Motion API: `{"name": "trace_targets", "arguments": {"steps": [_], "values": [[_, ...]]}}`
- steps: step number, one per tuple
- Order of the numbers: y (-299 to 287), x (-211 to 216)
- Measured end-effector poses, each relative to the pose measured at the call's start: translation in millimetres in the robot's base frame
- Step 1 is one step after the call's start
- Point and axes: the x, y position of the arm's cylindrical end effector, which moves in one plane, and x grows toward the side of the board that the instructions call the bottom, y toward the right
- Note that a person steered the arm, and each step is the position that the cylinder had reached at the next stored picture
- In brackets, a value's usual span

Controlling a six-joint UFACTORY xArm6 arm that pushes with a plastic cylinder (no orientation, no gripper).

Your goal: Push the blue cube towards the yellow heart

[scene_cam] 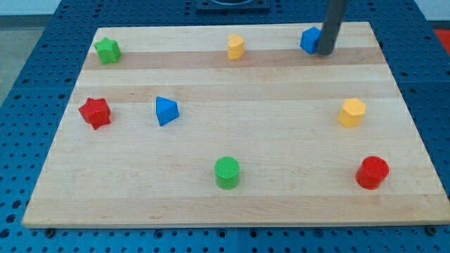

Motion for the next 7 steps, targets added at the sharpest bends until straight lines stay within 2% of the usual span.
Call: {"name": "trace_targets", "arguments": {"steps": [2, 3, 4, 5, 6, 7], "values": [[0, 1], [41, -6], [44, -6], [38, -35], [31, -35], [-12, -25]]}}
